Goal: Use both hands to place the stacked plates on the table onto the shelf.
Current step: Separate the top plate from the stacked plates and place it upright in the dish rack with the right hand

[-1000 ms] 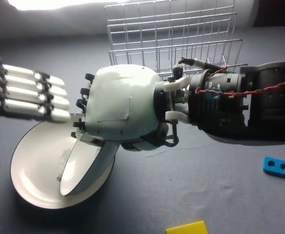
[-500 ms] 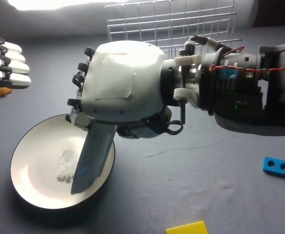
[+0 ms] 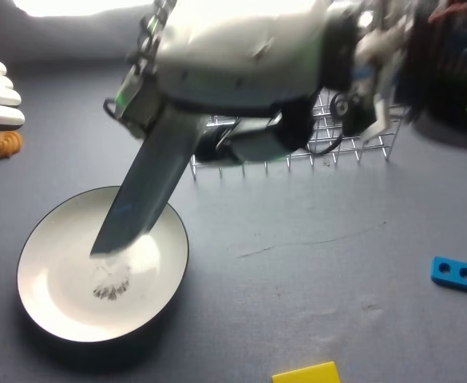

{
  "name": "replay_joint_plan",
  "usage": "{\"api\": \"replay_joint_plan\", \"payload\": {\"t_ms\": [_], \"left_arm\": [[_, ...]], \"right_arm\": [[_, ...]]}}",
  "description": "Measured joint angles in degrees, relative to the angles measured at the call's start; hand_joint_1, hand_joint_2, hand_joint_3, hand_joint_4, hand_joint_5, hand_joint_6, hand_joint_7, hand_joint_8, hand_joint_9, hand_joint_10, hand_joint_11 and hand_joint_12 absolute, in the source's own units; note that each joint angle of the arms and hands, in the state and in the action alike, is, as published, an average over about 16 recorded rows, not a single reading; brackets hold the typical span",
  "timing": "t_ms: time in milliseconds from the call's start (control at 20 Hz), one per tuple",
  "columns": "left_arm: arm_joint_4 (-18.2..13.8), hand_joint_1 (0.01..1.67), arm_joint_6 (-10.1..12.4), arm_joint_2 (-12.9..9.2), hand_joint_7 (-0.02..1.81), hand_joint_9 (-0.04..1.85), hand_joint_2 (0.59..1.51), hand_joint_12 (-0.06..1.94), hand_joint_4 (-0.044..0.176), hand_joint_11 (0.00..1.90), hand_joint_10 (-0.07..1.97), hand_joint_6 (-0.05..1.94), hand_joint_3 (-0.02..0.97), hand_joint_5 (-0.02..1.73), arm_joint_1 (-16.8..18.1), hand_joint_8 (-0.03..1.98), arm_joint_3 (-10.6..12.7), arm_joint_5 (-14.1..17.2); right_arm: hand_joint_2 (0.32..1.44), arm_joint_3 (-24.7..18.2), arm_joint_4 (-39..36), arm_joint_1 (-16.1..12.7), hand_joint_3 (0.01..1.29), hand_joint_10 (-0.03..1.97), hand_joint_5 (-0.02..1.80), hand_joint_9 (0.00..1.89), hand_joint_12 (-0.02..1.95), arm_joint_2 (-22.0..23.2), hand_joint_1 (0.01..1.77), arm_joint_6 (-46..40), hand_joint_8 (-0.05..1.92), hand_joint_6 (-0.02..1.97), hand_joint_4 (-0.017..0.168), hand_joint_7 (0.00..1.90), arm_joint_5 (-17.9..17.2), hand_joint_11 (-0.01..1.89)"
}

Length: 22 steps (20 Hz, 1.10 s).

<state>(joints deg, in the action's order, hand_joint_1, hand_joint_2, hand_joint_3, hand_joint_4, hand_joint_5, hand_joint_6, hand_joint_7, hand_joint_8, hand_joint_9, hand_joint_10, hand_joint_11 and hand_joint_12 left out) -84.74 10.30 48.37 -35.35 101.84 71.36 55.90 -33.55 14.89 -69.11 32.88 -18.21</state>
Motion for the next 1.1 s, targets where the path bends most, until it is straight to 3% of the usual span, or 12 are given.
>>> {"api": "replay_joint_plan", "payload": {"t_ms": [300, 550, 800, 1100], "left_arm": [[-0.6, 0.01, 0.1, 0.0, 0.02, 0.02, 1.162, 0.01, 0.005, 0.01, 0.01, 0.02, 0.017, 0.02, 0.1, -0.01, -0.5, -0.1], [-1.6, 0.01, -0.5, 0.0, 0.03, 0.02, 1.162, 0.01, 0.005, 0.01, 0.0, 0.02, 0.017, 0.02, -0.6, -0.01, -2.4, -0.9], [-2.5, 0.01, -1.5, 0.3, 0.03, 0.02, 1.163, 0.01, 0.006, 0.01, 0.01, 0.02, 0.017, 0.02, -2.8, -0.01, -4.8, -2.9], [-3.0, 0.02, -2.7, 1.5, 0.03, 0.02, 1.166, 0.01, 0.006, 0.01, 0.01, 0.02, 0.016, 0.02, -7.1, -0.01, -6.9, -6.0]], "right_arm": [[0.98, 3.1, -3.6, -3.4, 0.01, 1.13, 0.89, 1.0, 1.14, 2.6, 1.34, -20.9, 0.8, 1.05, -0.003, 1.01, -0.7, 0.79], [0.98, 5.8, -1.0, -6.2, 0.01, 1.14, 0.89, 1.01, 1.15, 4.1, 1.35, -33.5, 0.8, 1.04, -0.005, 1.02, 2.0, 0.77], [0.98, 7.7, 5.6, -8.1, 0.01, 1.14, 0.88, 1.01, 1.15, 5.6, 1.36, -38.4, 0.79, 1.05, -0.007, 1.02, 6.3, 0.76], [0.99, 10.1, 12.2, -8.4, 0.01, 1.14, 0.88, 1.0, 1.13, 6.8, 1.37, -39.1, 0.77, 1.04, -0.008, 1.03, 9.8, 0.76]]}}
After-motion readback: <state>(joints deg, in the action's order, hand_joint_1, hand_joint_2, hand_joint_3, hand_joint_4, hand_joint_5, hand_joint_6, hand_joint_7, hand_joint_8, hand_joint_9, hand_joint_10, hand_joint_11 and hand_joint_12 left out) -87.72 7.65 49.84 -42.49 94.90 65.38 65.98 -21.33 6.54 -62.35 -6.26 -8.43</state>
